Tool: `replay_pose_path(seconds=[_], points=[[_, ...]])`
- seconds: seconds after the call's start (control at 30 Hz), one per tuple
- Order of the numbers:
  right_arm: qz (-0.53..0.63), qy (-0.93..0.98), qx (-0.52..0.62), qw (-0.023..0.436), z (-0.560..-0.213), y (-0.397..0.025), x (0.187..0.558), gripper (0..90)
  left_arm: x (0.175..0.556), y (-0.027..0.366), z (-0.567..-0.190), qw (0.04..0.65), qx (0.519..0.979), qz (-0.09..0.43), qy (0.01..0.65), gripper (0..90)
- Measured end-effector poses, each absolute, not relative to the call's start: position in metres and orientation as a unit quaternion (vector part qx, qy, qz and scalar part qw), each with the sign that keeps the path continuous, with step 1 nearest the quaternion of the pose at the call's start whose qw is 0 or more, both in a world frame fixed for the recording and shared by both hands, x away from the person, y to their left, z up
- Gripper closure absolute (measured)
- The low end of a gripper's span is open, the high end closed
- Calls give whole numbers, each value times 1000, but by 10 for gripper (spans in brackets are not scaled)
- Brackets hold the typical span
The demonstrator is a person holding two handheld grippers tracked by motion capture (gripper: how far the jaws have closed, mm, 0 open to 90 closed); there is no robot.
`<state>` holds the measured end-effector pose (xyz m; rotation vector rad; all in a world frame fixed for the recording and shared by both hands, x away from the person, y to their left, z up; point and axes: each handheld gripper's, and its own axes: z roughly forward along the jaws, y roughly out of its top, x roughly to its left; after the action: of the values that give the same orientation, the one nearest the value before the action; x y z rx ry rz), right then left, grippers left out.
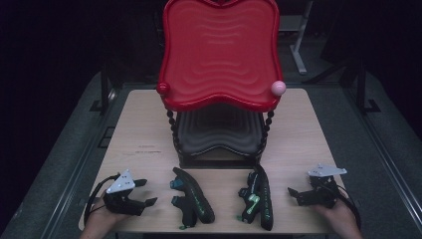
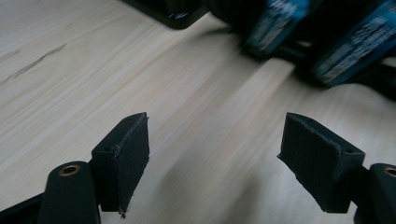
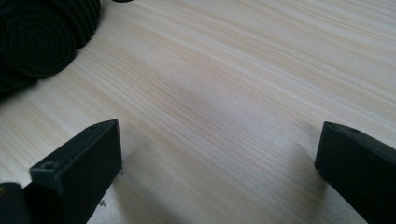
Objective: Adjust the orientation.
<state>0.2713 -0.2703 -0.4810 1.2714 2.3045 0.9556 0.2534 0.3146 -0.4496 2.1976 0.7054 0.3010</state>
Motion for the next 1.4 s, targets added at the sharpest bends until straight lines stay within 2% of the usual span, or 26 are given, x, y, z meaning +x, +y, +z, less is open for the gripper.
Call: replay_pose_path(seconds=[0.23,0.57,0.97,1.2,1.4], points=[[336,811,448,170,-481,-270,271,1,247,296,-444,409,874,99,245,255],[336,811,448,170,-481,-270,271,1,239,272,-442,421,883,77,194,358],[336,811,448,170,-481,-270,271,1,240,255,-445,426,888,66,162,504],[336,811,448,170,-481,-270,271,1,241,253,-443,422,892,78,140,638],[336,811,448,170,-481,-270,271,1,241,253,-441,422,893,87,131,682]])
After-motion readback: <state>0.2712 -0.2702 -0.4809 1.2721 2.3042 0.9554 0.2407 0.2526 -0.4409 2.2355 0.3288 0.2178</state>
